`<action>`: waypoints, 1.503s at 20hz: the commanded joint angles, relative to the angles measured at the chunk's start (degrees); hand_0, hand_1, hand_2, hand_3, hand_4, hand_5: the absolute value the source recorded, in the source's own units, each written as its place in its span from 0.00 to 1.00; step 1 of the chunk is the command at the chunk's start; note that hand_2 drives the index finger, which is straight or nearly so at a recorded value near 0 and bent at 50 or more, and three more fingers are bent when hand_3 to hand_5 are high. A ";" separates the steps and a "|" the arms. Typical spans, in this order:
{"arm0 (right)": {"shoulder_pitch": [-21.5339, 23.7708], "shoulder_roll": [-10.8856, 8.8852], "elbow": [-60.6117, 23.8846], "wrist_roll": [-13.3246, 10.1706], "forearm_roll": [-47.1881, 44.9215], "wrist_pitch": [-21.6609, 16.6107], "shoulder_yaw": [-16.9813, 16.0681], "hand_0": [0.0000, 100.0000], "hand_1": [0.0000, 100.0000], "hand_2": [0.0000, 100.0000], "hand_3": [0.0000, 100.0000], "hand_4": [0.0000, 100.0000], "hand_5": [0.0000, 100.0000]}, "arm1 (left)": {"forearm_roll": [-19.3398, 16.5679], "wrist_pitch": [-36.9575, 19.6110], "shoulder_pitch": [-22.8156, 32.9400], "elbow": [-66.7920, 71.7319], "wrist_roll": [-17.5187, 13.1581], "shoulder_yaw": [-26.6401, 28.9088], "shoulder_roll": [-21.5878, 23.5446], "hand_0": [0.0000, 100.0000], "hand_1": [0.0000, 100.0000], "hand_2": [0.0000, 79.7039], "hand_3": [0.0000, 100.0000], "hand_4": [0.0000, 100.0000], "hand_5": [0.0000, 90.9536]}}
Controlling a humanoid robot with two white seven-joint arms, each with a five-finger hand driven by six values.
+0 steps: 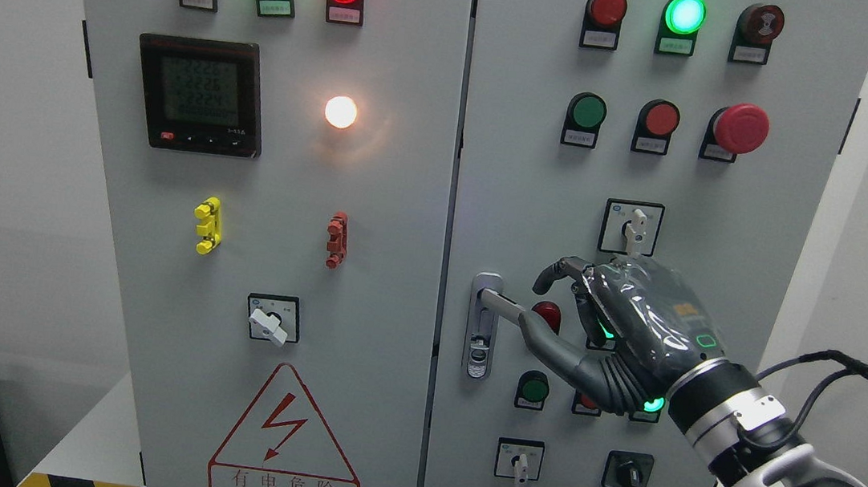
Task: Release door handle
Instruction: 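Close the right hand fingers around the silver door handle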
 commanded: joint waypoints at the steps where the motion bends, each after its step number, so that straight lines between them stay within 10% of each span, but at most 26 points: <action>1: -0.13 0.76 2.11 0.03 -0.06 0.01 0.73 0.50 0.18 0.38 1.00 1.00 1.00 | 0.00 0.00 -0.09 0.53 -0.02 0.09 0.00 0.12 0.39 0.00 0.00 0.00 0.00; 30: 0.22 2.78 4.04 -0.06 -1.29 0.01 0.91 0.51 0.20 0.40 1.00 1.00 1.00 | 0.00 0.00 -0.18 0.53 -0.02 0.09 0.00 0.12 0.39 0.00 0.00 0.00 0.00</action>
